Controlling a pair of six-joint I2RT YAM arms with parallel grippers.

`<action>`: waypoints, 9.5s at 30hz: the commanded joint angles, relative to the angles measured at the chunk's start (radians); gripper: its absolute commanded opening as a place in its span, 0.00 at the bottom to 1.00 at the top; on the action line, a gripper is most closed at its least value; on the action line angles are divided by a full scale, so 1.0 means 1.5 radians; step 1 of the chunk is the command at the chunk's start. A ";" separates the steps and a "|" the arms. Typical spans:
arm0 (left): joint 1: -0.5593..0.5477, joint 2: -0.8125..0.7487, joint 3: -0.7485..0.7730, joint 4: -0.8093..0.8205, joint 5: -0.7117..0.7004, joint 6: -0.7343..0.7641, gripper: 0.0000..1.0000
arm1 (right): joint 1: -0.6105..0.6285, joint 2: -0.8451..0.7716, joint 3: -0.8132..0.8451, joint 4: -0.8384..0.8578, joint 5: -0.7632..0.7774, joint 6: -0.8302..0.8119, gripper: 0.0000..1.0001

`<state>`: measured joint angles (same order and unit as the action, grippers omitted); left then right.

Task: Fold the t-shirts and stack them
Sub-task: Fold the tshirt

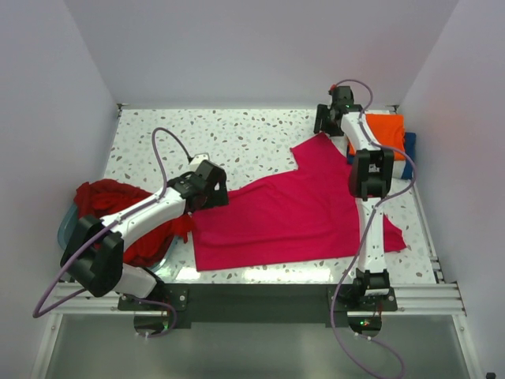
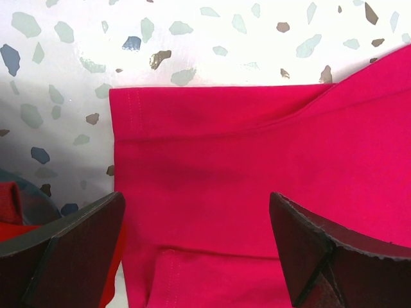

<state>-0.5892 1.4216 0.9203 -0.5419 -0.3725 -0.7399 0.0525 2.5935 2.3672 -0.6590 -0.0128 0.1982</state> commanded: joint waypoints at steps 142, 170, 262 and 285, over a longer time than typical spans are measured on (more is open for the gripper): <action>-0.055 -0.242 -0.171 -0.070 0.027 0.003 0.12 | -0.122 -0.936 -0.893 -0.026 0.213 0.006 0.00; -0.095 -0.225 -0.101 -0.125 0.049 -0.024 0.84 | -0.103 -0.976 -0.958 0.060 0.012 0.039 0.61; -0.112 -0.086 -0.044 0.080 0.104 0.074 0.89 | 0.083 -0.895 -0.973 0.004 0.122 0.181 0.59; -0.220 0.109 -0.134 0.275 0.117 -0.043 0.88 | 0.014 -0.554 -0.869 0.141 0.085 0.165 0.62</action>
<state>-0.9070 1.5841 0.7959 -0.1383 -0.2073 -0.7414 0.0593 1.7237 1.0359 -0.5087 0.1356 0.4343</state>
